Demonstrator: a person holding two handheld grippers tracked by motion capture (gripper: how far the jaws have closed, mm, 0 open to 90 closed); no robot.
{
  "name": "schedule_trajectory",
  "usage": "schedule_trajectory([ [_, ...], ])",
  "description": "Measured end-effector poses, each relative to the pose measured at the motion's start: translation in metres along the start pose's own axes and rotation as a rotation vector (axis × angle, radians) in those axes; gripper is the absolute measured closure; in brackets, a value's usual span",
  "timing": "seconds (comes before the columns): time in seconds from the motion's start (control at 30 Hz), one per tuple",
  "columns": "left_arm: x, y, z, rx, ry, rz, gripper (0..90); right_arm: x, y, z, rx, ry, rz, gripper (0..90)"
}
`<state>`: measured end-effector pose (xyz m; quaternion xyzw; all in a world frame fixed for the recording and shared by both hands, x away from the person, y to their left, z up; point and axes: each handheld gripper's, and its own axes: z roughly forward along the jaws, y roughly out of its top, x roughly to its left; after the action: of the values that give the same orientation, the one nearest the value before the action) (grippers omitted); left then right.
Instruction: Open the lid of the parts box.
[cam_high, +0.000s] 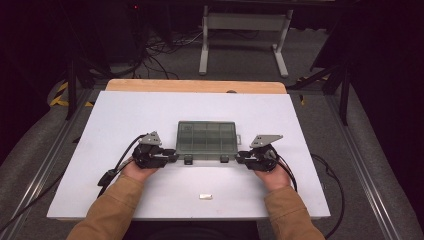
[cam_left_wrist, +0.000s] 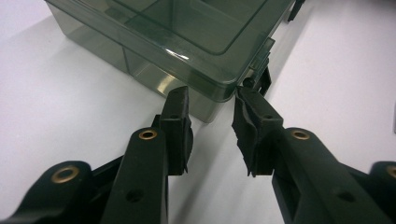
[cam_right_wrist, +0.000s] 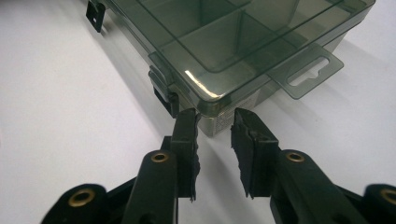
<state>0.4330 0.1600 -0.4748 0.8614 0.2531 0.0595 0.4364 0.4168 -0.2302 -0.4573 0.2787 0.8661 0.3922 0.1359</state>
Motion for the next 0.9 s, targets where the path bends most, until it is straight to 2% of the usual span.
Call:
schedule_trajectory([
  [0.47, -0.0013, 0.0004, -0.0009, 0.003, 0.010, 0.011, 67.4, 0.0012, 0.0001, 0.0002, 0.000, -0.002, -0.008, 72.6],
  [0.67, -0.0009, 0.0010, -0.0024, -0.013, 0.004, 0.010, 66.7, 0.0018, 0.0001, 0.0000, 0.000, -0.005, -0.012, 73.2],
  [0.9, -0.0006, 0.0009, -0.0023, -0.018, 0.005, 0.007, 66.5, 0.0023, 0.0002, -0.0014, -0.020, -0.002, -0.014, 75.7],
])
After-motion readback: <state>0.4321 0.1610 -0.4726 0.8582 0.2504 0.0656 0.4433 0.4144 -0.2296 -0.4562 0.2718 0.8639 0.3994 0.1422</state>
